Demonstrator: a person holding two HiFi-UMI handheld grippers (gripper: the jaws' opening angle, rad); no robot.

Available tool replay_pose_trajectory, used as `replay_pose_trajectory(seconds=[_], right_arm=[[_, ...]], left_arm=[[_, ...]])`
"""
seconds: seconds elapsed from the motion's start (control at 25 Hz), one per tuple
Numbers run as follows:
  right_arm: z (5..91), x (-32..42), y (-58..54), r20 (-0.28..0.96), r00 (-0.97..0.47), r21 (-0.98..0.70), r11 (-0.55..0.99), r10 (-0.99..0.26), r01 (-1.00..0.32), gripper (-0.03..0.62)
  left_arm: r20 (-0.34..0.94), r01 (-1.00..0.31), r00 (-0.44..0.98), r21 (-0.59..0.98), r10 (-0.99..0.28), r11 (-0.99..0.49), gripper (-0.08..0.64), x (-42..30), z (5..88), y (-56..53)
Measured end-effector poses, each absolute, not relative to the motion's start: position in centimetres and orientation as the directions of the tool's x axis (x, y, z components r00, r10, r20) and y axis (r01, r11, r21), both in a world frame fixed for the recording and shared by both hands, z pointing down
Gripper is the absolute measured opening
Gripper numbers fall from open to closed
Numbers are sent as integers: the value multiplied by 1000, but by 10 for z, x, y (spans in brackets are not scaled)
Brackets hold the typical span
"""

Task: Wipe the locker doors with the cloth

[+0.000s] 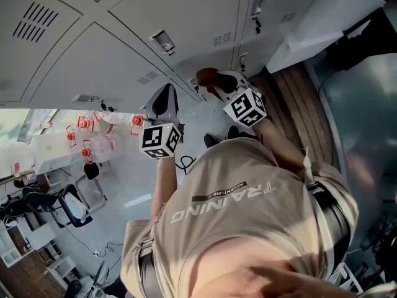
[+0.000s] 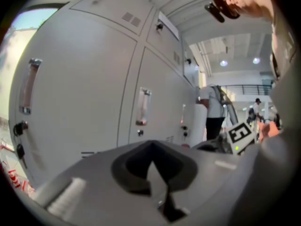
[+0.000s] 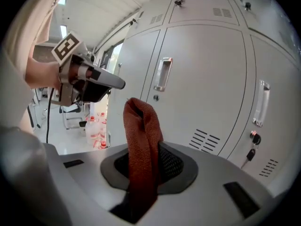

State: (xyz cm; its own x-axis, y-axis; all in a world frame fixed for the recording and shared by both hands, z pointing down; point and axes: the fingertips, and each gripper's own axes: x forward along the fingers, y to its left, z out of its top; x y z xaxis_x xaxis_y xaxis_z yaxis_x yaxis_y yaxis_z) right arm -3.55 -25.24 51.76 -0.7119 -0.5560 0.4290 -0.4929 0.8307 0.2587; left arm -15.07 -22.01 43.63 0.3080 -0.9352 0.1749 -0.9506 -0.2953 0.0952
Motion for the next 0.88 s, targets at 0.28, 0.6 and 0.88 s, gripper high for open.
replay_pose_trajectory(seconds=[0.28,0.6,0.88], right_arm=[[450,-54,-247,268,-783,151,828,-561,-541,67],[391,-58,-243,101,-825,32,830,-557,-557,67],[358,-52,-243,21,-821,40,821,-570,-569,67]], left_arm=[[68,-946,323,51,-944,-320,6,-155,398,-222],[19,-946,323,22,-946,-323,6,-171,371,-219],[-56,-944,324,41,-944,-327,6,-179,341,-213]])
